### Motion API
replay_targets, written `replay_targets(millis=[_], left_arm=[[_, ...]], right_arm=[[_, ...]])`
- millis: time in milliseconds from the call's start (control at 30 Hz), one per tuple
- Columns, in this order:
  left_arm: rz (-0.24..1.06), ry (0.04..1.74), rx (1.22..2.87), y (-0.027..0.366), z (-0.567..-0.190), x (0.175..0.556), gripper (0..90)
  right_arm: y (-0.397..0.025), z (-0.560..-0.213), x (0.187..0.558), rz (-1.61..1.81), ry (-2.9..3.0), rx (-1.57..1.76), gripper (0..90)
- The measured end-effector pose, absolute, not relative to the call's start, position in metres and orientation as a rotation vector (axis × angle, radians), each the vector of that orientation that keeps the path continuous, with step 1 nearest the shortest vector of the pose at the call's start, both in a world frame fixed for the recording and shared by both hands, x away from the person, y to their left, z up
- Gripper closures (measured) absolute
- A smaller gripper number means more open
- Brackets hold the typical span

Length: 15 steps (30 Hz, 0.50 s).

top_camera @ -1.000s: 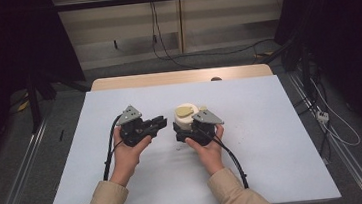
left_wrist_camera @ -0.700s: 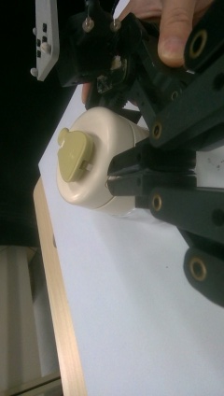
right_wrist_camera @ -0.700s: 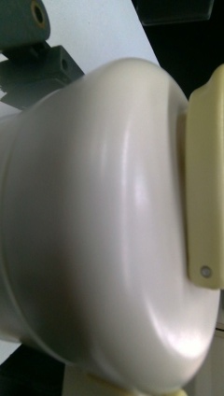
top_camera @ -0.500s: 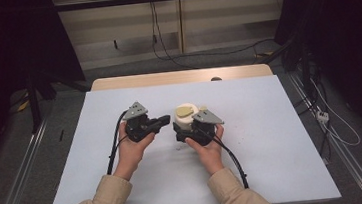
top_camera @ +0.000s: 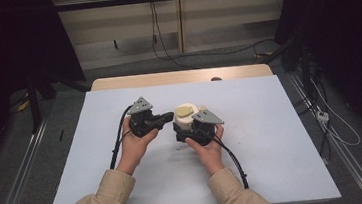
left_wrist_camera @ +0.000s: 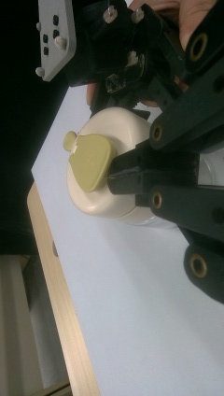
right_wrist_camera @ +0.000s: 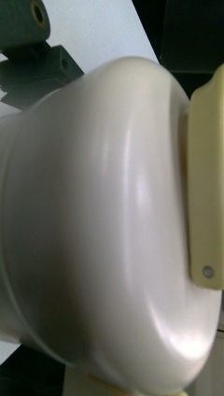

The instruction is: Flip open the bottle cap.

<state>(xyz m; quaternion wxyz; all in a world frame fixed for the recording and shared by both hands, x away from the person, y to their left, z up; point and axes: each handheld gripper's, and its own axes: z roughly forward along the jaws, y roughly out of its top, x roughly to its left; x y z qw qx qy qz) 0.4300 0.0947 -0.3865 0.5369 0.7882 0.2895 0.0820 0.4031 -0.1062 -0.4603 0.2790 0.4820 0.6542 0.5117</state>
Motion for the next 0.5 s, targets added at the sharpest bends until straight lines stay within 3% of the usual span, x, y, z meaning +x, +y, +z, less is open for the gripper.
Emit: replay_targets(millis=[500], left_arm=[[0.194, 0.690, 1.899, 0.0905, -0.3893, 0.4321, 90.0]], right_arm=[[-0.1062, -0.4604, 0.4032, 1.373, 1.756, 1.292, 4.8]])
